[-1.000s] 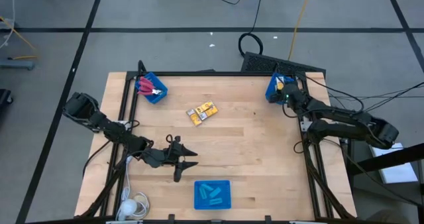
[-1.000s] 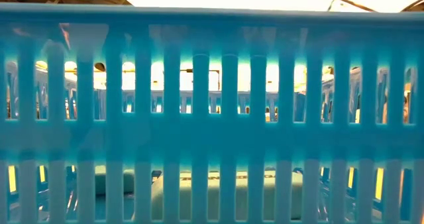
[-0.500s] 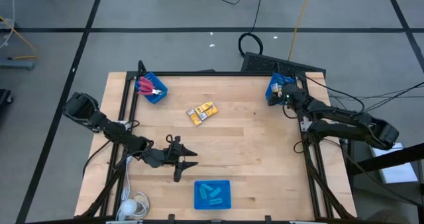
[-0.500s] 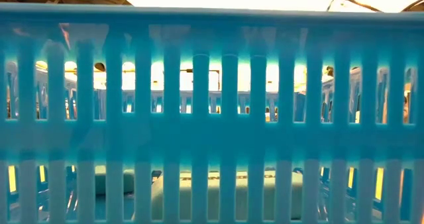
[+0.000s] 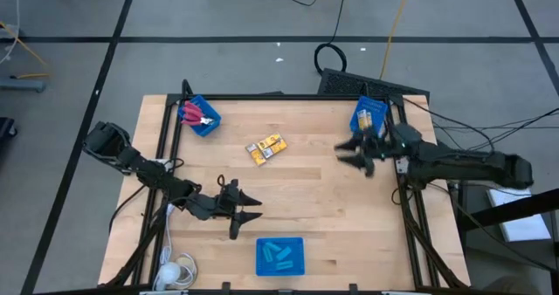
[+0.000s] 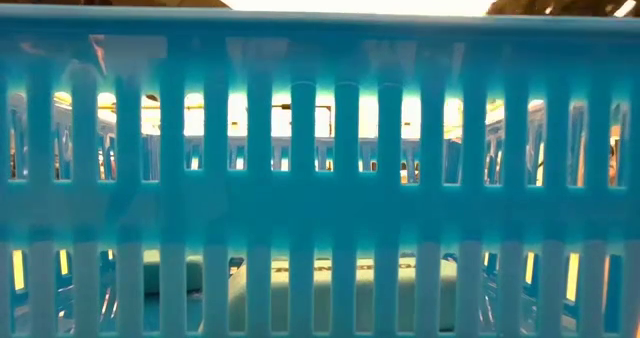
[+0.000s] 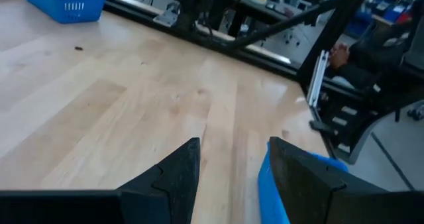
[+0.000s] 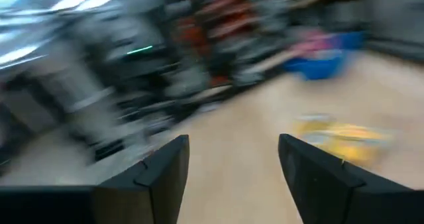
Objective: Pick & Place School Supplies
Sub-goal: Put the crayon box into the right blue bin
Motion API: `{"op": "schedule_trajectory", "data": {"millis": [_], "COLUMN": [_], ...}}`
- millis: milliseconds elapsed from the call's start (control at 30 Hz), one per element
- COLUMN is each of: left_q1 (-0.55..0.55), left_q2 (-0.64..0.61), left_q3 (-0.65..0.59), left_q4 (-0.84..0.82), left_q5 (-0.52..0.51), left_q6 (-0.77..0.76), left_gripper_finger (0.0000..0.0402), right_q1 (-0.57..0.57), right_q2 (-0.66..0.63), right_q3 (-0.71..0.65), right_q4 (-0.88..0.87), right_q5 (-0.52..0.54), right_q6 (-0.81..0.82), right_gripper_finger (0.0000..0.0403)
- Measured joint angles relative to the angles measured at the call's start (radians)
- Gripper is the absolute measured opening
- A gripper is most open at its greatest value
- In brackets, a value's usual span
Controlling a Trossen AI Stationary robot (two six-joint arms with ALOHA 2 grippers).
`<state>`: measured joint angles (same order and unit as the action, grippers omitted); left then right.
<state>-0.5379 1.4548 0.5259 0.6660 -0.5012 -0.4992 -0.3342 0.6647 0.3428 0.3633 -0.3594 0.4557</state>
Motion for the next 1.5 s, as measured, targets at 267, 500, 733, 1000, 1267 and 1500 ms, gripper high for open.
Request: {"op": "schedule_trajectory", "data": {"millis": [267, 500, 733, 1000, 1267, 1500], "left_q1": [0.055, 0.290, 0.561, 0.668, 0.675, 0.676], "left_q2": [0.000, 0.000, 0.000, 0.086, 0.227, 0.282], "left_q3": [0.007, 0.139, 0.188, 0.188, 0.187, 0.190], "left_q4": [-0.002, -0.620, -0.844, -0.711, -0.698, -0.670], "left_q5": [-0.064, -0.077, -0.069, 0.036, -0.034, 0.017], "left_q6": [-0.006, -0.234, -0.305, -0.126, -0.075, -0.093], "left_gripper_finger": [0.0184, 0.0184, 0.0184, 0.0184, 0.0184, 0.0184], "right_q1": [0.490, 0.719, 0.754, 0.752, 0.752, 0.752], "right_q2": [0.015, 0.082, 0.150, 0.210, 0.212, 0.212], "right_q3": [0.000, -0.001, -0.001, -0.001, -0.001, -0.001], "right_q4": [0.105, 0.261, 0.299, 0.355, 0.374, 0.366], "right_q5": [0.125, 0.425, 0.546, 0.546, 0.549, 0.548], "right_q6": [-0.153, -0.335, -0.339, -0.346, -0.361, -0.363], "right_gripper_finger": [0.0211, 0.0210, 0.0210, 0.0210, 0.0210, 0.0210]}}
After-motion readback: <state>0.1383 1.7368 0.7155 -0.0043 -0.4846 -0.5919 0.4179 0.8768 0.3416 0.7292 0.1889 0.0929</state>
